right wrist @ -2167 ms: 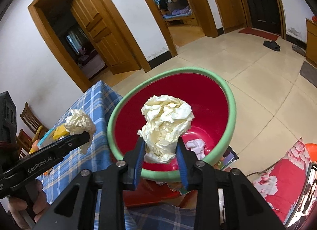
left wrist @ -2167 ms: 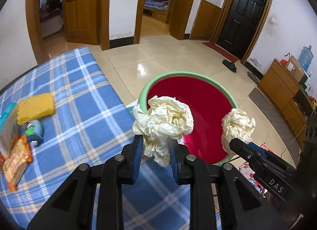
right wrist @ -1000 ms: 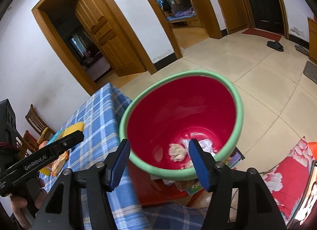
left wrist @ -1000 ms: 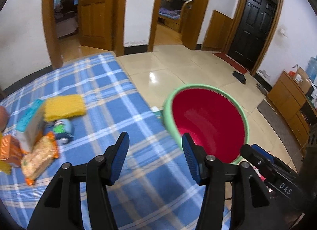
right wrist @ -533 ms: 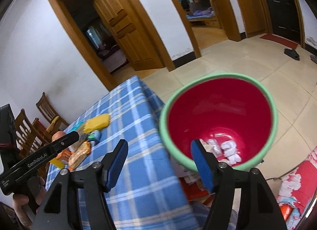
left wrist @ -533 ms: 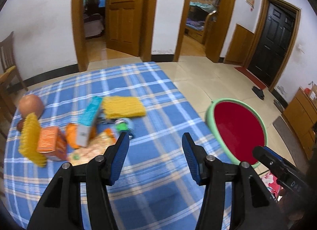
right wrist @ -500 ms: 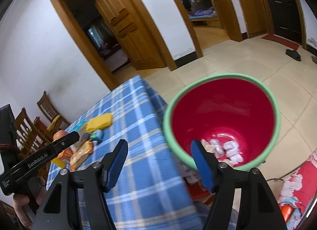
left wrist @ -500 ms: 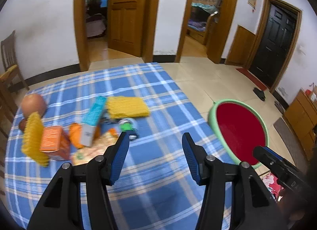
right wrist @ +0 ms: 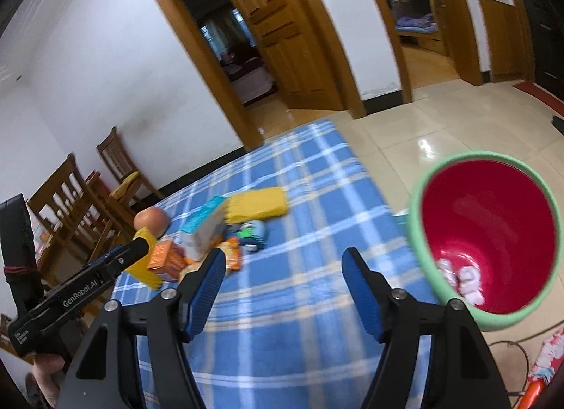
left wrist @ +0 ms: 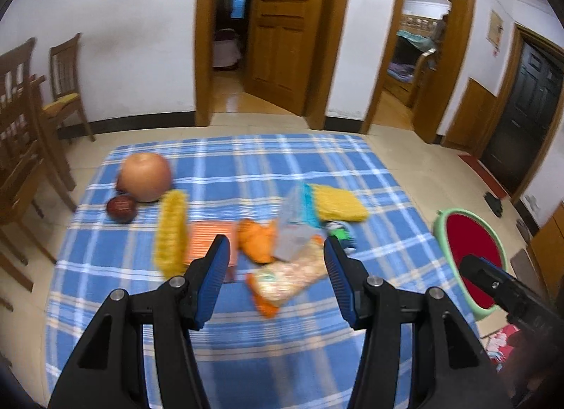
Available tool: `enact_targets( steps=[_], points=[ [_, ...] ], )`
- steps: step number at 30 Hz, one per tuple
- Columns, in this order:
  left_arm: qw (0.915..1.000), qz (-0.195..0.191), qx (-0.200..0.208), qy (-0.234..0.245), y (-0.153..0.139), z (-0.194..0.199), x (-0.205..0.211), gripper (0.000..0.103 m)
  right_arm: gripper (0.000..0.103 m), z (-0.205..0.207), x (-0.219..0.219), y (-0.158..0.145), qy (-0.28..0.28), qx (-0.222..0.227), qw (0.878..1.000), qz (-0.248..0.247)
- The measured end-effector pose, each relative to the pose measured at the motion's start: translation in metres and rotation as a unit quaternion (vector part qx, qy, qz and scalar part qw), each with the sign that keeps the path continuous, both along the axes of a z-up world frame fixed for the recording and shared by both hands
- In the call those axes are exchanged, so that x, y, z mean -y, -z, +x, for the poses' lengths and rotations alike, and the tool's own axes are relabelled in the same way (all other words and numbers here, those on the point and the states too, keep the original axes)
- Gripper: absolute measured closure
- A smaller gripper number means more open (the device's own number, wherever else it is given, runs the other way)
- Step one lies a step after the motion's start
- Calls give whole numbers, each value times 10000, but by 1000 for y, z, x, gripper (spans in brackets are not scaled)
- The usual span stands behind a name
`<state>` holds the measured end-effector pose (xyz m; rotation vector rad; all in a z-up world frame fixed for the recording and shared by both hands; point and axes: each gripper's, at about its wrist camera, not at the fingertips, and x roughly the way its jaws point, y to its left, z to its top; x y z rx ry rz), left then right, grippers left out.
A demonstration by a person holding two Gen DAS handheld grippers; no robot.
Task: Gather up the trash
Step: 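Move both tools back over the items on the table, then grasp the yellow corn-shaped strip with the left gripper while the right gripper grasps the teal box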
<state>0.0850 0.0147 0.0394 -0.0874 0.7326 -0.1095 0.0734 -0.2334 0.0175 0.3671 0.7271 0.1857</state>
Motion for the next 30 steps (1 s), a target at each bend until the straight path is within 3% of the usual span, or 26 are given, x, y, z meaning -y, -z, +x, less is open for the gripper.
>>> enact_targets(
  steps=[11, 25, 30],
  points=[
    [9980, -71, -92, -627, 18, 12, -59, 48, 32, 41, -69, -5, -641, -78, 9979, -65],
    [9967, -230, -287, -721, 41, 32, -77, 48, 33, 91, -119, 20, -985, -428, 9939, -243],
    [9964, -310, -326, -712, 46, 35, -79, 50, 47, 102, -124, 29, -1016, -543, 9931, -218]
  ],
)
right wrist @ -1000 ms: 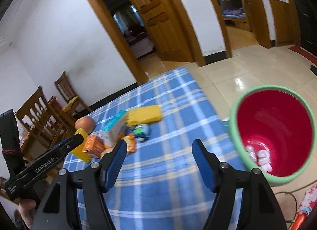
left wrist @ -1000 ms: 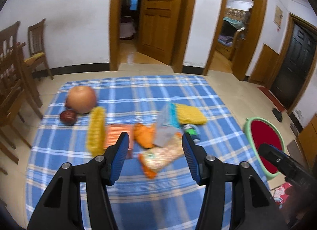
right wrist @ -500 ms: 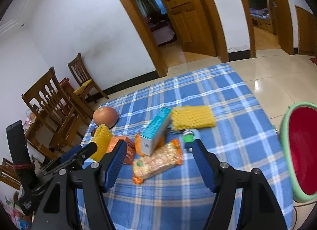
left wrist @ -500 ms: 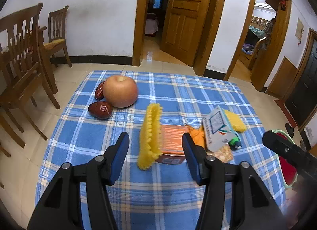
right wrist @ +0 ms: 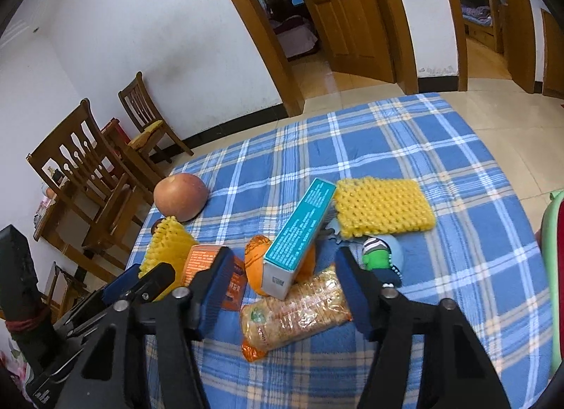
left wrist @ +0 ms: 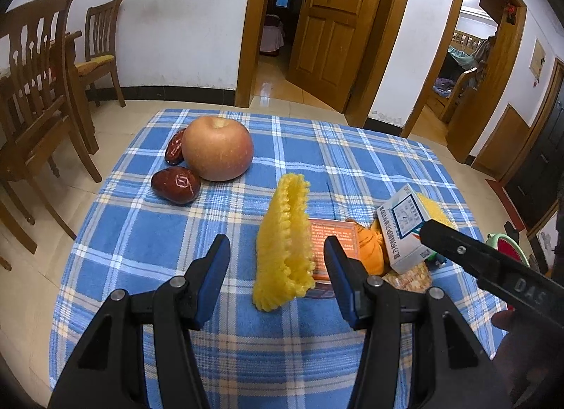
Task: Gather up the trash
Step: 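Grasp the yellow corn-shaped strip with the left gripper while the right gripper grasps the teal box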
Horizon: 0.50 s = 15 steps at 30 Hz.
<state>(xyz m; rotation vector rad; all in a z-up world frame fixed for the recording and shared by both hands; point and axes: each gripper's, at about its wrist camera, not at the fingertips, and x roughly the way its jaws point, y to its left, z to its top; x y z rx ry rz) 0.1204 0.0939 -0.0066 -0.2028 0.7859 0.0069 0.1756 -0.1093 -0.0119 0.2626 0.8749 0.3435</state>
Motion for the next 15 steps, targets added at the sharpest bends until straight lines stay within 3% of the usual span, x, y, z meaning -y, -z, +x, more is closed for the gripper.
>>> enact_targets(
  steps=[4, 7, 15],
  points=[
    [9998, -186, -45, 49, 4, 2, -3, 72, 67, 3, -1, 6, -60, -80, 9999, 36],
    [9991, -399, -109, 95, 6, 3, -5, 87, 75, 3, 0, 9, -52, -90, 9999, 66],
    [9988, -469, 29, 127, -4, -9, -7, 93, 76, -9, 8, 0, -35, 77, 9997, 220]
  ],
)
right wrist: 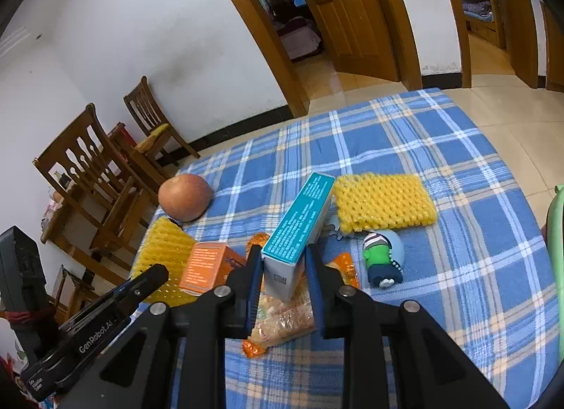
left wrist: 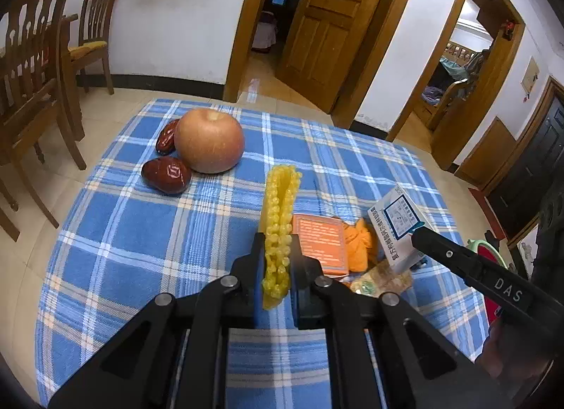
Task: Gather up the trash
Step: 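Grasp the yellow corn-shaped strip with the left gripper while the right gripper grasps the teal box, then carry the strip and teal box over the red basin and open both grippers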
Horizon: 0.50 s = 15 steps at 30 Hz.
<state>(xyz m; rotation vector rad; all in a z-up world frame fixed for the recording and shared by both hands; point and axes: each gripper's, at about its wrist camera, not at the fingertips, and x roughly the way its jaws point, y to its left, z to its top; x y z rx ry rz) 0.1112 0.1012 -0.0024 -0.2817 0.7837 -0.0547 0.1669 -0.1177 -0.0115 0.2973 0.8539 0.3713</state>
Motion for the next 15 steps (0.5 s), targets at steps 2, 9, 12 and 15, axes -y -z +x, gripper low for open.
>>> enact_targets(
  steps=[2, 9, 12, 15],
  points=[
    [10000, -6, 56, 24, -5, -4, 2, 93, 76, -6, 4, -4, 17, 57, 9999, 85],
    [9996, -77, 241, 127, -22, -18, 10, 93, 76, -27, 21, -21, 111, 269, 9990, 348],
    [9992, -141, 296, 219, -30, -23, 17, 93, 76, -39, 30, -29, 154, 363, 9984, 401],
    [9989, -120, 344, 294, -35, -27, 25, 93, 76, -48, 39, -34, 214, 429, 9979, 431]
  ],
)
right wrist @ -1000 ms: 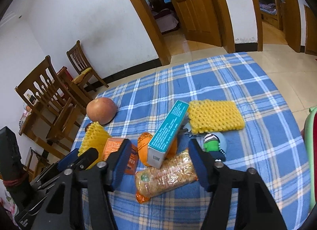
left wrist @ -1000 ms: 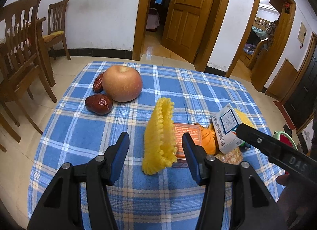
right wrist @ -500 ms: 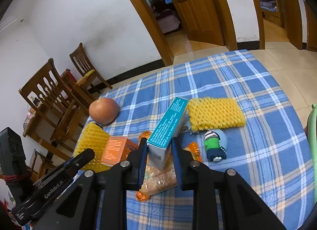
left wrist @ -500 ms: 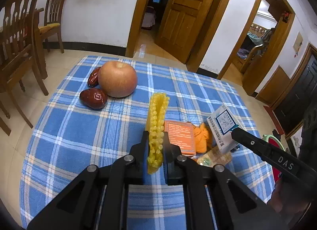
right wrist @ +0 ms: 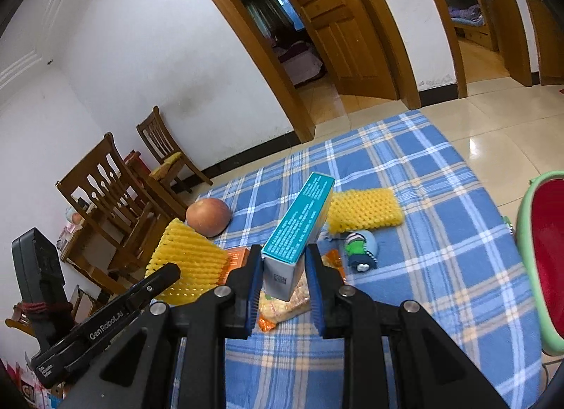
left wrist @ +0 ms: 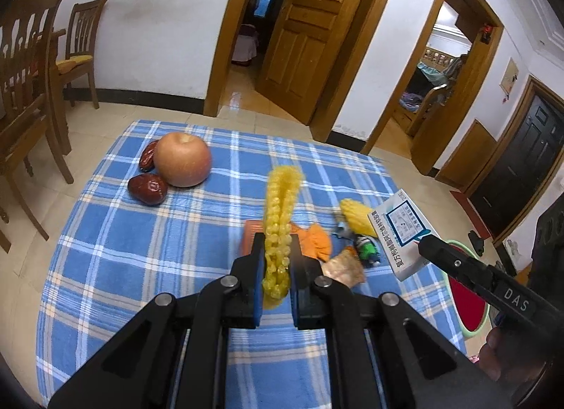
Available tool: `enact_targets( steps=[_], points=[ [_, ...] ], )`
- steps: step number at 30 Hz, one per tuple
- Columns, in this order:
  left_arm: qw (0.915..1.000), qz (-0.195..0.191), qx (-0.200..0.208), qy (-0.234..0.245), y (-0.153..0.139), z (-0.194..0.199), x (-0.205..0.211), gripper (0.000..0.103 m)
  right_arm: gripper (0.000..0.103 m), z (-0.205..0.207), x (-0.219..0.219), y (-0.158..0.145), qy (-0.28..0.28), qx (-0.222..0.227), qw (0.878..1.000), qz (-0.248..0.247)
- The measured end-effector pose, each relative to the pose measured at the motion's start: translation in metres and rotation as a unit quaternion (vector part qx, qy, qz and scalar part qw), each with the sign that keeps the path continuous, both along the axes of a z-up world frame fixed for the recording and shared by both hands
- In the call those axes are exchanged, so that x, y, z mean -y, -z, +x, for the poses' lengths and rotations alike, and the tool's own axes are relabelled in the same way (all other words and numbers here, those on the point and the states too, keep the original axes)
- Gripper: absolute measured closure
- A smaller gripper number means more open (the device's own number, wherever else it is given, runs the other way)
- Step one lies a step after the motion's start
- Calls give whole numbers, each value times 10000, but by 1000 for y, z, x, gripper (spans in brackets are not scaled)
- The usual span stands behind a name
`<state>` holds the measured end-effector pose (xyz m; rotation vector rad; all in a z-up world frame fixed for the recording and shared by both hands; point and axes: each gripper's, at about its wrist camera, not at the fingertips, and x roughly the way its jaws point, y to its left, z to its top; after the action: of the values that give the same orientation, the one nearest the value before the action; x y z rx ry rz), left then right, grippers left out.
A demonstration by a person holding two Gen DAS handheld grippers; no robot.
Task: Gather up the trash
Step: 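Carry the strip and teal box over the red basin and open both grippers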
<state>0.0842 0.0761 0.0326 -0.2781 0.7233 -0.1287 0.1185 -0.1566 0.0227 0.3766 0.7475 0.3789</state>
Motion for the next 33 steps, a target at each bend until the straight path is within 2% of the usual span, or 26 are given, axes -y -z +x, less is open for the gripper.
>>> enact_targets(
  steps=[15, 33],
  points=[
    [9984, 6, 222, 525, -23, -15, 55, 93, 76, -46, 57, -15, 443, 219, 9987, 96],
    [9888, 44, 132, 1487, -23, -13, 155, 93, 76, -98, 161, -8, 1625, 195, 9865, 60]
  ],
)
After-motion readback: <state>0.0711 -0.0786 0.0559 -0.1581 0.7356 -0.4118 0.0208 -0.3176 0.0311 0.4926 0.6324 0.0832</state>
